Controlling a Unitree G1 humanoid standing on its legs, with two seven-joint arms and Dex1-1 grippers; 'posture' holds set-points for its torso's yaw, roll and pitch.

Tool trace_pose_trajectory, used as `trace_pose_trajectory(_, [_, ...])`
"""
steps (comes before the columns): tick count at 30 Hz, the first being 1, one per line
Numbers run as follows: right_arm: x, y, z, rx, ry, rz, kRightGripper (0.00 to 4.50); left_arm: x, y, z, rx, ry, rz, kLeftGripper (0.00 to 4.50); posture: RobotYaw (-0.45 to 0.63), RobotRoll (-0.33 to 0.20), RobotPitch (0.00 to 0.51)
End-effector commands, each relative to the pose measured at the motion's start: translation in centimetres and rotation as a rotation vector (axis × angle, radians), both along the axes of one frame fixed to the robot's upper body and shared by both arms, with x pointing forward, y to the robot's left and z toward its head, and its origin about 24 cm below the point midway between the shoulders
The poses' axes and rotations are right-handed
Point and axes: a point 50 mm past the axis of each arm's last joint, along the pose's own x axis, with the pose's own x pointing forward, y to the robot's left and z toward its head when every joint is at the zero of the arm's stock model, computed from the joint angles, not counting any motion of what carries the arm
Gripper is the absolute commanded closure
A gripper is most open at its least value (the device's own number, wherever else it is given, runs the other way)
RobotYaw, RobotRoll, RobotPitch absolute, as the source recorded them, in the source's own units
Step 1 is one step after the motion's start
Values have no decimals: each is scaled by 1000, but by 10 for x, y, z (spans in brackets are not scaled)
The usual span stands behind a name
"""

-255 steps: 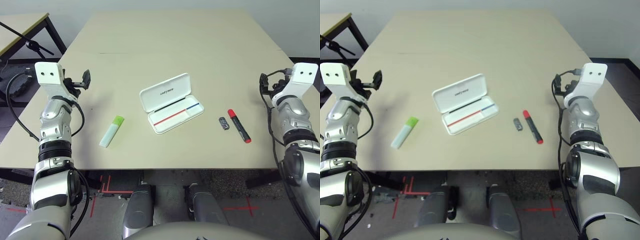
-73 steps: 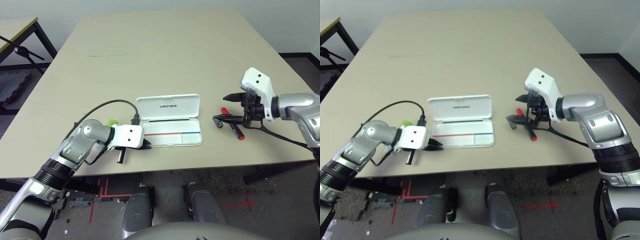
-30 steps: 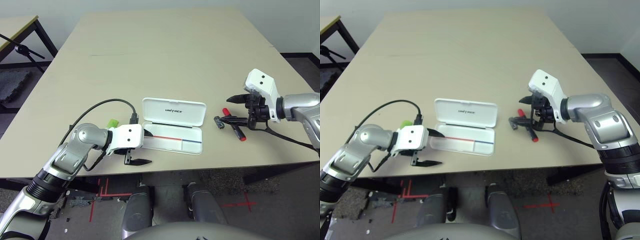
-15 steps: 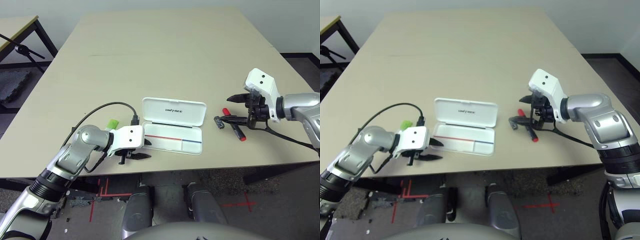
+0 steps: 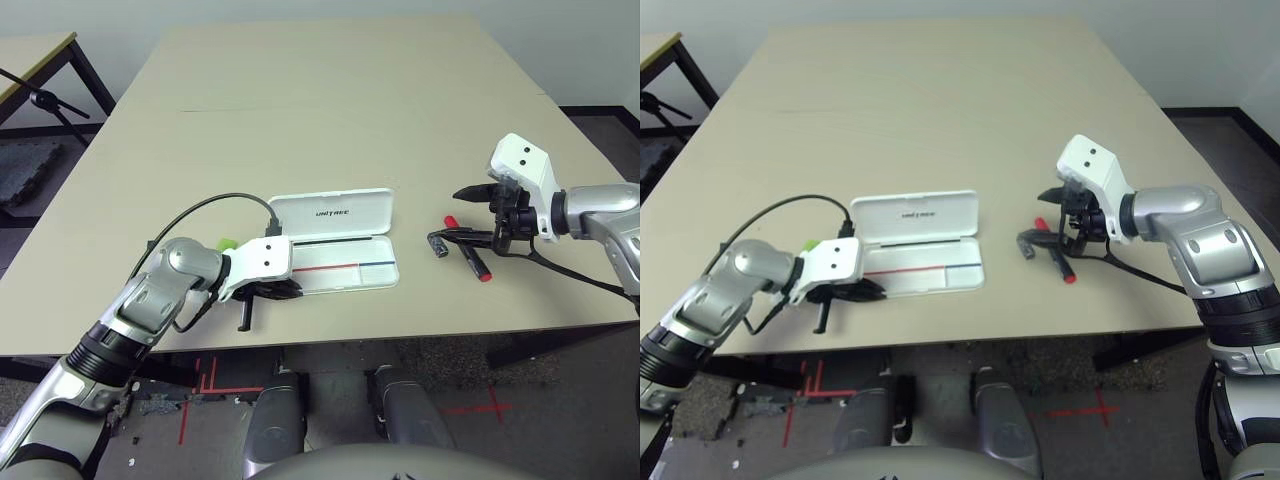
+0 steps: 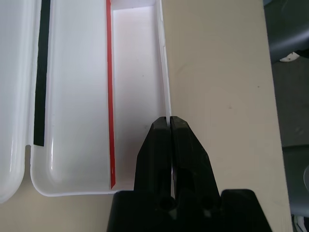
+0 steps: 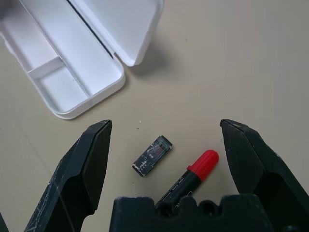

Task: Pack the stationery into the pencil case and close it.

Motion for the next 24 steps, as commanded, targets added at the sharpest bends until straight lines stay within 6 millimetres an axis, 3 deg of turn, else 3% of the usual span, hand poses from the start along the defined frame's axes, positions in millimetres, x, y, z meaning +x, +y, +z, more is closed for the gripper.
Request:
trace_pose_trajectory(1, [0,-1,0,11,-6,-2,0,6,4,1,2,-10,47,4475,-5,0,95])
trace_pose_trajectory(14, [0,-2,-2,5,-3,-7,0,5,2,2,-1,-30,5,4475,-5,0,96])
trace_pose_trajectory(17, [1,0,-2,7,-3,-3,0,4,2,3,0,-42,-8,3730,-5,0,96])
trace_pose_trajectory(24, [2,1,-5,8,-1,3,0,0,2,20,-36,-87,-50,1058,7,0,90])
